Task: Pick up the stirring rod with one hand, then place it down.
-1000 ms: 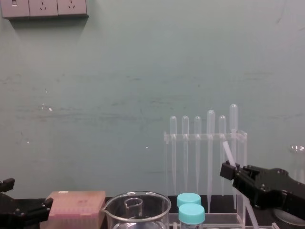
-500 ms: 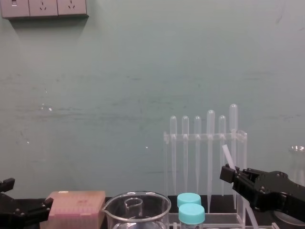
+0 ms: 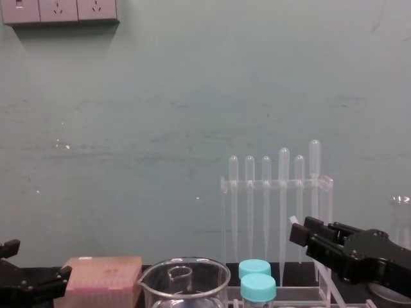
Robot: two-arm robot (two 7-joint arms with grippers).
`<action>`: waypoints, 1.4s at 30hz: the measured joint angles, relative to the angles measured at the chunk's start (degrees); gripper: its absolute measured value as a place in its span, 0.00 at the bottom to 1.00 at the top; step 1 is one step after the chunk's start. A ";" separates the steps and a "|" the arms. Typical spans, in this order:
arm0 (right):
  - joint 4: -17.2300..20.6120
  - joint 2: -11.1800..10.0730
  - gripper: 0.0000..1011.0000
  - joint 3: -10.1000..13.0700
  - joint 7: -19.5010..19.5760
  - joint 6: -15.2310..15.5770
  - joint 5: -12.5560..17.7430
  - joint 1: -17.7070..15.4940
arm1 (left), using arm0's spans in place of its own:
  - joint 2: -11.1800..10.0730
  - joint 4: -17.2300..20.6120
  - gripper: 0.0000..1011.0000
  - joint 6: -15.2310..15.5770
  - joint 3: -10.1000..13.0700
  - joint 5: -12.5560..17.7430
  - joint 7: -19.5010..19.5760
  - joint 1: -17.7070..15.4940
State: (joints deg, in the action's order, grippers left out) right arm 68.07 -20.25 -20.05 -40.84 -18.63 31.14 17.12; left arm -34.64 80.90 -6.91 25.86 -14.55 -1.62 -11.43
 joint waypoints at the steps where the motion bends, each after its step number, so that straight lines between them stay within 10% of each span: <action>1: 0.00 0.00 0.37 0.00 0.00 -0.01 -0.01 0.00 | 0.00 0.00 0.99 0.00 0.00 0.00 0.00 0.00; 23: 0.48 -0.02 0.99 0.05 0.39 -0.49 -0.24 -0.02 | 0.00 0.00 0.99 0.00 0.00 0.00 0.00 0.00; 34: 5.95 0.41 0.99 4.07 10.04 -5.18 -5.43 -2.97 | 0.00 0.00 0.99 0.00 0.00 0.00 0.00 0.00; 42: 8.48 -0.54 0.99 8.27 20.54 4.36 -9.13 -7.14 | 0.00 0.00 0.99 0.00 0.00 0.00 0.00 0.00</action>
State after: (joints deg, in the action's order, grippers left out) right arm 76.54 -20.78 -11.78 -20.29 -14.27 22.01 9.98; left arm -34.65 80.90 -6.91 25.86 -14.55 -1.62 -11.43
